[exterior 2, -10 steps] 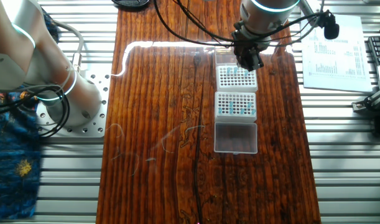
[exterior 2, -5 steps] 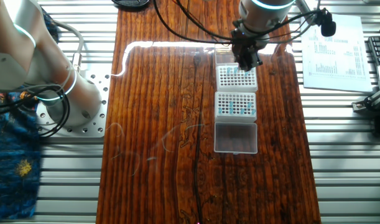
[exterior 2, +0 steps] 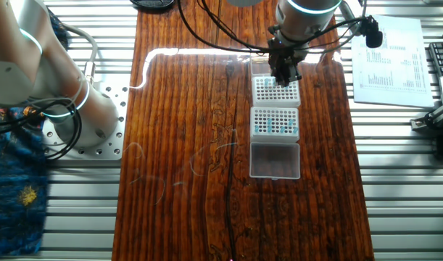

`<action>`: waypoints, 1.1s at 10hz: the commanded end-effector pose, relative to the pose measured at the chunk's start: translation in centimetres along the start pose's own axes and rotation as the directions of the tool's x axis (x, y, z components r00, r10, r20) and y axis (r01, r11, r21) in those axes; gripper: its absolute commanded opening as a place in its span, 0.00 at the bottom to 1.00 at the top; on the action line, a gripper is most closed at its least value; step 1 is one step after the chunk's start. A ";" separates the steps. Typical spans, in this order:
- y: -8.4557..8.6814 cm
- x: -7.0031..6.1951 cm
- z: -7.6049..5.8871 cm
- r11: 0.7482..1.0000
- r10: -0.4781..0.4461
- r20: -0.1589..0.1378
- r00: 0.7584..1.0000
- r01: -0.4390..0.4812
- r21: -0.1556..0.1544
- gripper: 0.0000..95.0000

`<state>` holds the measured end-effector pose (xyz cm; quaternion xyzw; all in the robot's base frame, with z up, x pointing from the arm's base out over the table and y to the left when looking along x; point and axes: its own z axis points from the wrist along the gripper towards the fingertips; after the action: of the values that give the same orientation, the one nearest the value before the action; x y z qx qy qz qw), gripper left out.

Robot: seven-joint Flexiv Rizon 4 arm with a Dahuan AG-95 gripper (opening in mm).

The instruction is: Transfer all medium pipette tips from one holder to another

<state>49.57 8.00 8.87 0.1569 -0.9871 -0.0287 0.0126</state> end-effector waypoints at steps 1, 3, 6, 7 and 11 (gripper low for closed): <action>0.0 0.1 0.1 1.000 0.004 0.004 1.000 -0.004 -0.002 0.20; 0.0 0.1 0.4 1.000 0.004 0.011 1.000 -0.004 -0.001 0.20; 0.0 0.0 0.8 1.000 0.001 0.015 1.000 -0.001 -0.002 0.20; 0.0 0.0 1.0 1.000 0.000 0.018 1.000 0.000 -0.002 0.20; 0.0 0.0 1.1 1.000 -0.004 0.019 1.000 0.004 0.000 0.00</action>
<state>49.46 8.11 7.77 0.1584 -0.9869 -0.0305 0.0026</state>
